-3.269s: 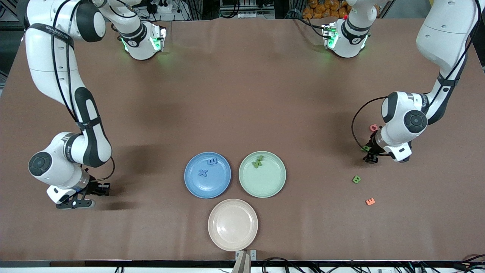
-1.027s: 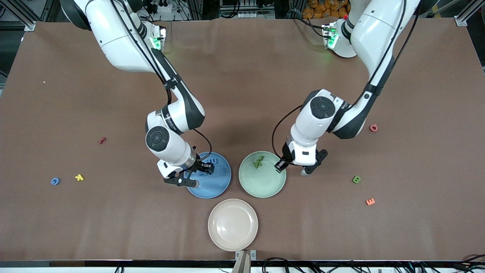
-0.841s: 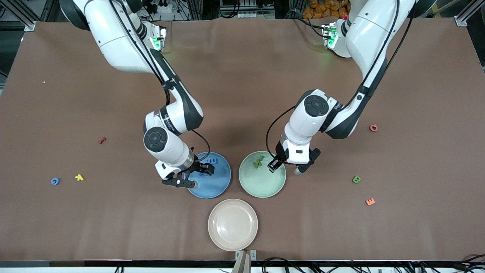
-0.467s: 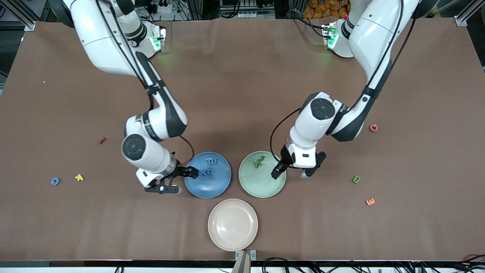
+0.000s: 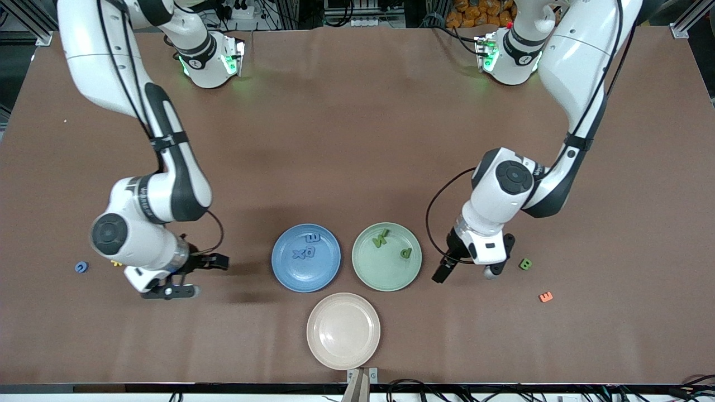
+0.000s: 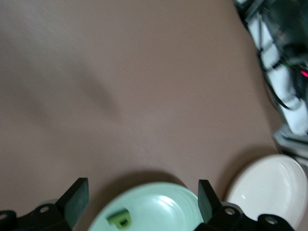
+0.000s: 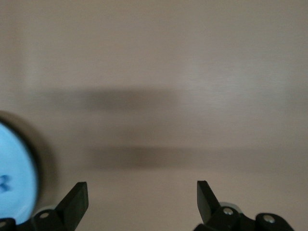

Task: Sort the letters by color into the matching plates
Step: 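Move the right gripper to the blue G while the left gripper reaches green B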

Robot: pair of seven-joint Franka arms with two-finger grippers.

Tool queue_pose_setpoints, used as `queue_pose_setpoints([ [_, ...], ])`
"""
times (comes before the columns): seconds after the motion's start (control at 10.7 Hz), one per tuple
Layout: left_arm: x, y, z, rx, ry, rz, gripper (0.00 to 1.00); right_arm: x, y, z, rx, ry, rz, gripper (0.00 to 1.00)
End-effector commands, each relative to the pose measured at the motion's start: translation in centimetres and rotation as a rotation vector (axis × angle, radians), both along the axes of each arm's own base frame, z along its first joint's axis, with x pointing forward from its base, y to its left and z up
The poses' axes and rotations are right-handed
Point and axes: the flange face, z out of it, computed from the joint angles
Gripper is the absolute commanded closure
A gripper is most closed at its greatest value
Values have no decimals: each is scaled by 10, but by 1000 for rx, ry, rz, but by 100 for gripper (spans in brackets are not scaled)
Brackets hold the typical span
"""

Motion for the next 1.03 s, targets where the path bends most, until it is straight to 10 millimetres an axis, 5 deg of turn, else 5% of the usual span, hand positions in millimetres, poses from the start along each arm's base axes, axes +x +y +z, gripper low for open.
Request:
queue_pose_setpoints([
  [0.0, 8, 49, -22, 71, 116, 36, 0, 1, -76, 15, -18, 1, -42, 0],
  [0.56, 11, 156, -66, 298, 317, -48, 0, -8, -225, 36, -89, -27, -308, 0],
  [0.93, 17, 195, -80, 338, 364, -121, 0, -21, -285, 32, -98, -20, -505, 0],
])
